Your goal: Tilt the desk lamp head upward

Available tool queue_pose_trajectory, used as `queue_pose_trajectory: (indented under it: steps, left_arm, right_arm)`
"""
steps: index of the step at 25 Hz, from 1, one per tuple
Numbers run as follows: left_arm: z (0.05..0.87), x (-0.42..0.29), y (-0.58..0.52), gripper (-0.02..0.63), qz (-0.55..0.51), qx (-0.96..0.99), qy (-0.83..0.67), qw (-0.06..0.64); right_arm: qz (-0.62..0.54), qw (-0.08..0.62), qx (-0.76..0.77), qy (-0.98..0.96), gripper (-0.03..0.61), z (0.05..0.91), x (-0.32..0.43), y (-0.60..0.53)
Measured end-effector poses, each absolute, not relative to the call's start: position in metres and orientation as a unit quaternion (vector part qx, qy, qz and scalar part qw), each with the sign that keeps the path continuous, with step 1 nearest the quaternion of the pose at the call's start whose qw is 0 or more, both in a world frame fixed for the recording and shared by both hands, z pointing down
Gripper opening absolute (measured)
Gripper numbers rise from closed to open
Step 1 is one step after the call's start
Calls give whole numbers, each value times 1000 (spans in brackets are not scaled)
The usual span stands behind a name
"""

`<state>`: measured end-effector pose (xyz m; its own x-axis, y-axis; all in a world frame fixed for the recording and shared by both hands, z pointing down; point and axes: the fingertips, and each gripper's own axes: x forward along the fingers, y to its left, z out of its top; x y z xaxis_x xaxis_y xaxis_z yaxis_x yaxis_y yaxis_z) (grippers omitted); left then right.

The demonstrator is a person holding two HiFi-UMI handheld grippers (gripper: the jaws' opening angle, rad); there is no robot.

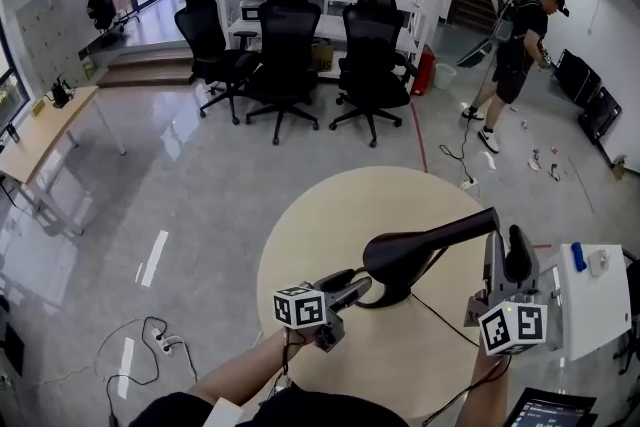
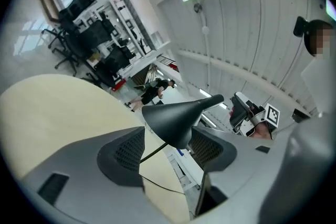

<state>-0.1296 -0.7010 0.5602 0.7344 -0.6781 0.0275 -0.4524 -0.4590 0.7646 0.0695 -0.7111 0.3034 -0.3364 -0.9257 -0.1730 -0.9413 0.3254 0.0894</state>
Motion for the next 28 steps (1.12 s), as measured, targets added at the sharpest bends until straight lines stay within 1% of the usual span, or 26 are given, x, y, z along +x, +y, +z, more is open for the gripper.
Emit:
queue_pose_trajectory:
  steps: [4,8,13,19,24,28]
  left_arm:
    - [565,-127,-709,291,-157,831,-327,422]
    - [566,-115,-714,291,-163,827,-307,443]
    - [578,-99,-720,291,-167,810,-302,474]
    - [571,-99,-736,291,-170,827,-302,442]
    - [562,-97,-729,291,-197,820,-286,456]
    - [568,-102,-733,291,-194,817,-292,459]
  right_arm:
    - [71,22,-556,828,166,319,60,-723]
    - [60,9,-539,840,167,329,55,-730]
    - [88,-13,-570,817,167,329,73,-731]
    - [88,-29,-567,819,167,327,77,-737]
    - [100,-63,-579,807,167,331,76,-740]
    - [96,-58,-582,805,167,328,74,-744]
